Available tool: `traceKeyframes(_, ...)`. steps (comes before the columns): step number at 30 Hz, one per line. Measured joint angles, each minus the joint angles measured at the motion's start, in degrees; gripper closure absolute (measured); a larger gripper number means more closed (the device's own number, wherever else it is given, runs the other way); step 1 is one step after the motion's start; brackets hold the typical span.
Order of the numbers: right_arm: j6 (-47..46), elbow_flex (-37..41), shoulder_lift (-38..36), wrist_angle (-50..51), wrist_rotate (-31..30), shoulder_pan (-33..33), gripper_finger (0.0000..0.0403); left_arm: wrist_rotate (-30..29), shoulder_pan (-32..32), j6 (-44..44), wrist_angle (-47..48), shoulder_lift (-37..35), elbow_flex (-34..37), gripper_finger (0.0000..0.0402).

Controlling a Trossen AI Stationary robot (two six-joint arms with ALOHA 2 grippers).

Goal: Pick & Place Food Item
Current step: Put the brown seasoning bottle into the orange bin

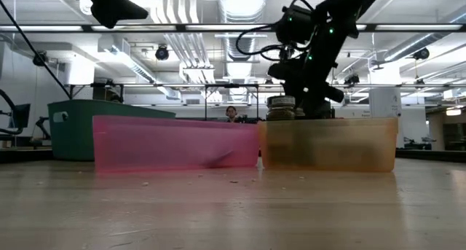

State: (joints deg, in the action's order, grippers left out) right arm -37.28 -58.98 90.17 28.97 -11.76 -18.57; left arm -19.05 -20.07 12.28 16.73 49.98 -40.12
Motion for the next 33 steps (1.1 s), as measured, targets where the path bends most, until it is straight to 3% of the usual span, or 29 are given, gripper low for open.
traceKeyframes(9,3.7,-2.2,-0.8,0.5,-3.1,-1.0,0.0235,0.1,3.4,-0.3,-0.2,0.0,0.0,0.0063)
traceKeyframes(16,-3.3,-5.8,-1.0,15.0,-8.4,-1.0,0.0235,0.7,3.8,0.1,0.0,0.0,0.0,0.0063)
traceKeyframes(33,-16.2,7.4,-16.5,17.0,-9.2,-0.1,0.0235,1.1,3.8,-0.4,1.6,0.0,0.0,0.0063)
